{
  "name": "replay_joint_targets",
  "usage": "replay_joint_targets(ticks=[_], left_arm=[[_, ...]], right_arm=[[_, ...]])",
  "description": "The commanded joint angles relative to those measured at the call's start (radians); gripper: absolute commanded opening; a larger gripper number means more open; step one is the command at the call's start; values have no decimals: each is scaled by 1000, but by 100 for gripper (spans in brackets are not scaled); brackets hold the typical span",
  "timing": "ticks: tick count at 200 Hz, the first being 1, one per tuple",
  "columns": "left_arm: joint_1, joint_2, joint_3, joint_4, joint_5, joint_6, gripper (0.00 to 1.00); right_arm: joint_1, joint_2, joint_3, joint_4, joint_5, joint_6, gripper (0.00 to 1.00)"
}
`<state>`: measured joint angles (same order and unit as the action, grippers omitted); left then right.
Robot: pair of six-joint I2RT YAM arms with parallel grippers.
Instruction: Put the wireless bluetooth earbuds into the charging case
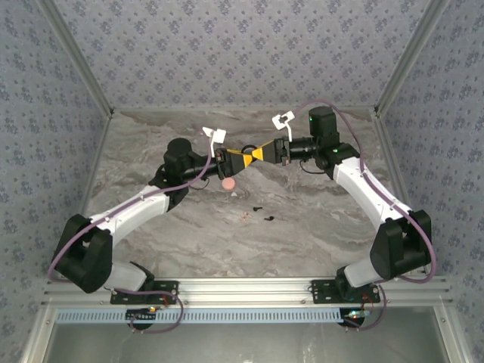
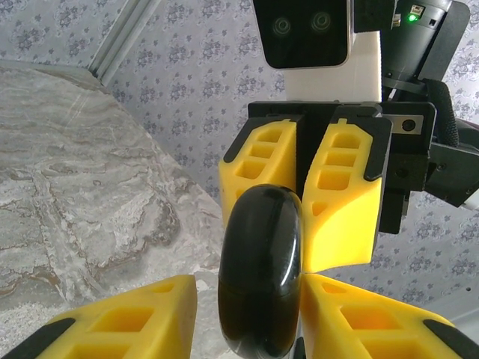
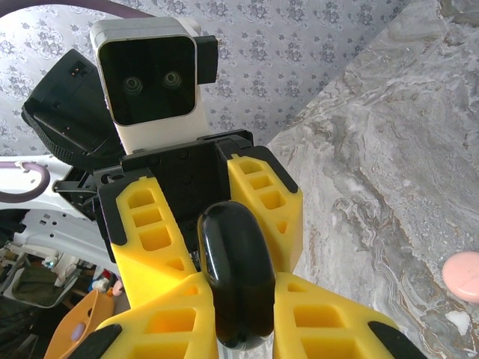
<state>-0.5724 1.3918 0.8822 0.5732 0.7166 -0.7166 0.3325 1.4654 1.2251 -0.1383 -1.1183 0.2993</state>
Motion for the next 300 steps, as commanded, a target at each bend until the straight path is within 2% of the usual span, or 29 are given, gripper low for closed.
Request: replay_joint_targets(ticks=[1,24,59,97,115,138,153,178,209,230,300], left_arm=[[-7,9,39,30,-8,2,40],[-8,8,39,28,-9,5,35],[-9,9,42,11,-19,10,19],[-10,0,89,-177,-61,131,13],[-9,-5,98,-244,-121,212,13],[-11,-17,45,-159,-142,342,14],[-12,-19,33,-151,-123,434,15],[-11,4,72,-231,-91,533,16],[-14,32,97,-232,-10,606,18],[-24,23,68,-187,-7,655,20],[-40,18,63,-155,71,694,20]], right_arm=[[8,-30,-6,1,-28,-3,18],[9,-31,-6,-5,-31,-9,18],[18,-33,7,-71,-26,-54,22],[9,-86,11,-179,97,-112,47],[-8,-123,5,-205,141,-117,50],[-14,-156,20,-292,226,-165,53],[-13,-165,34,-344,245,-199,54],[3,-166,53,-397,275,-236,54],[32,-162,71,-442,338,-277,55],[46,-151,87,-458,356,-295,55],[85,-111,126,-510,398,-329,56]])
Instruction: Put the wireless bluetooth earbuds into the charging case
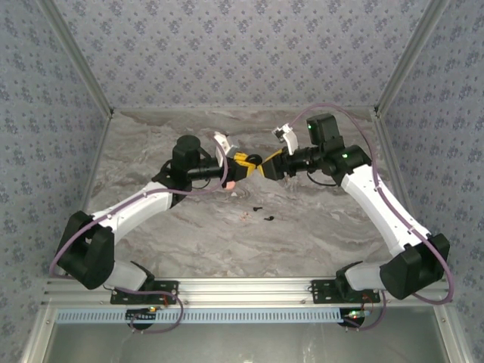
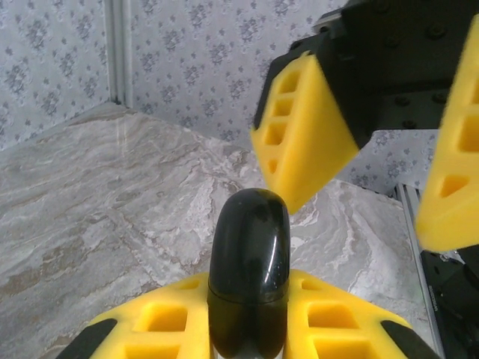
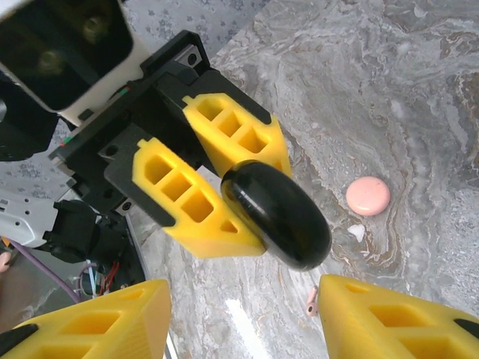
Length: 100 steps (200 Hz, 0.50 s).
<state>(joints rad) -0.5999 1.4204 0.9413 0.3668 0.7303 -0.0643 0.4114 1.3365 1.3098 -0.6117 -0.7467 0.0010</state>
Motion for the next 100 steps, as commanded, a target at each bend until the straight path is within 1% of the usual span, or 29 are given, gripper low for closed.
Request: replay_joint_targets(ticks=[1,40,100], left_arm=[[-13,-11,4,52,59,42,20],[-32,-13,1,51,82,57,19],[-42,-24,1,19,91,83,19]], right_arm=[[6,18,42,-37,27,-31,56],[8,33,58,-42,50,-34,56],[-2,36,54,-17,143,5,55]])
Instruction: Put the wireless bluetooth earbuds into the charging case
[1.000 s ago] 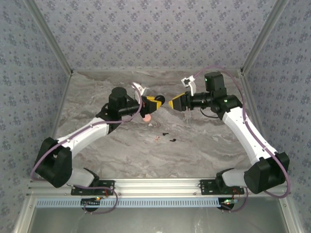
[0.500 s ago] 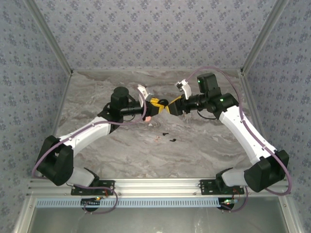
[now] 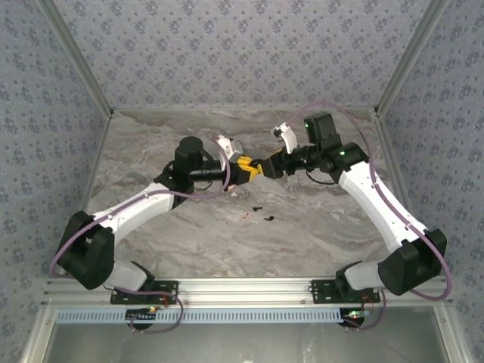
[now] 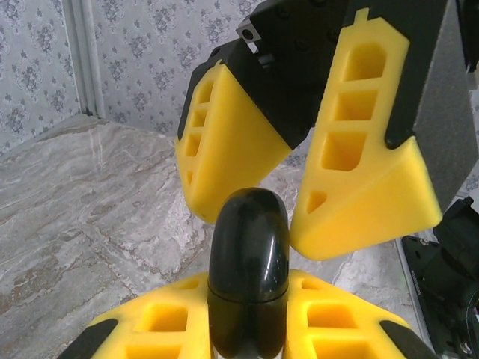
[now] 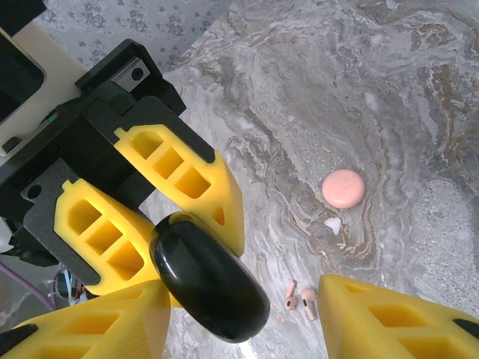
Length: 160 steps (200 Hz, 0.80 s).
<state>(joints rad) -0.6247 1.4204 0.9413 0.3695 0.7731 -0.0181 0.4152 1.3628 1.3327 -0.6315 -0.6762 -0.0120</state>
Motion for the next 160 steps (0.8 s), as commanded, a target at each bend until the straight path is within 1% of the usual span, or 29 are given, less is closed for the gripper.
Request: replay_joint_targets(ticks=[1,28,109,121,136,146,160], left_arm=[[-18,-23,1,15,48,38,19],[-21,-29,0,2,53,45,19],[-26,-35,-10,12,52,39,19],[-26,-34,-16,19,38,30,19],[-21,-32,-16,17,-9,16,19],[-12,-28,-20,14,-42,1,19],[7,-20,-26,20,-59,-29,19]], right_arm=[[-6,9,31,4,73,19,55],[-12,7,31,21,101,42,55],[-23,5,28,26,129,64,56],[-25,4,30,25,129,66,56],[-27,-4,27,25,138,67,56],[-27,-12,24,26,158,72,56],[-30,-24,16,26,190,78,57]])
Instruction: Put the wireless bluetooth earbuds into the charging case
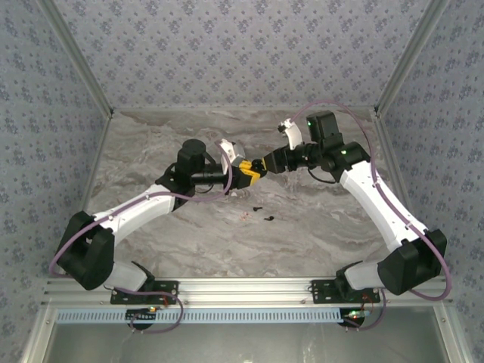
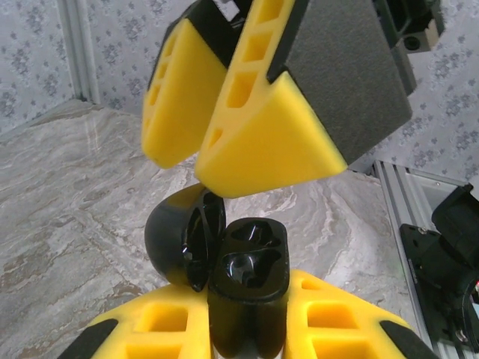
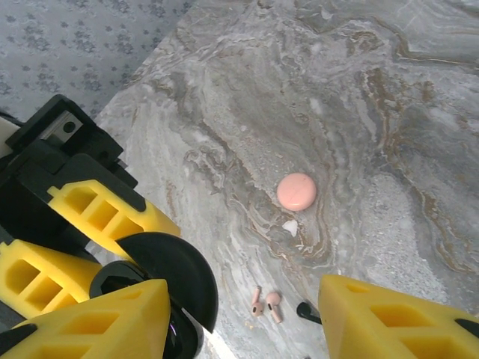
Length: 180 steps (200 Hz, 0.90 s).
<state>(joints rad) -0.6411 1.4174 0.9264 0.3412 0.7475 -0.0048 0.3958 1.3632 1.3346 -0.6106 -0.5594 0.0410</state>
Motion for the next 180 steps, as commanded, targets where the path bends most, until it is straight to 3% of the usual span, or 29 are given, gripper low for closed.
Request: replay_joint_targets(ticks=[1,83,139,180], left_arm=[[24,-16,-12,49,-35,-44,19],[82,-66,-110,59,-112,-107,20],[73,-177,-206,4,-201,-135,20],[45,-240,-254,-13,-261,-150,20]], right_arm=[[-11,-26,13,5,75,26,57],[-21,1,-173,-43,138,71,55],[46,38,-350,5,67,121,35],[119,79,-416,52,48,158,27]])
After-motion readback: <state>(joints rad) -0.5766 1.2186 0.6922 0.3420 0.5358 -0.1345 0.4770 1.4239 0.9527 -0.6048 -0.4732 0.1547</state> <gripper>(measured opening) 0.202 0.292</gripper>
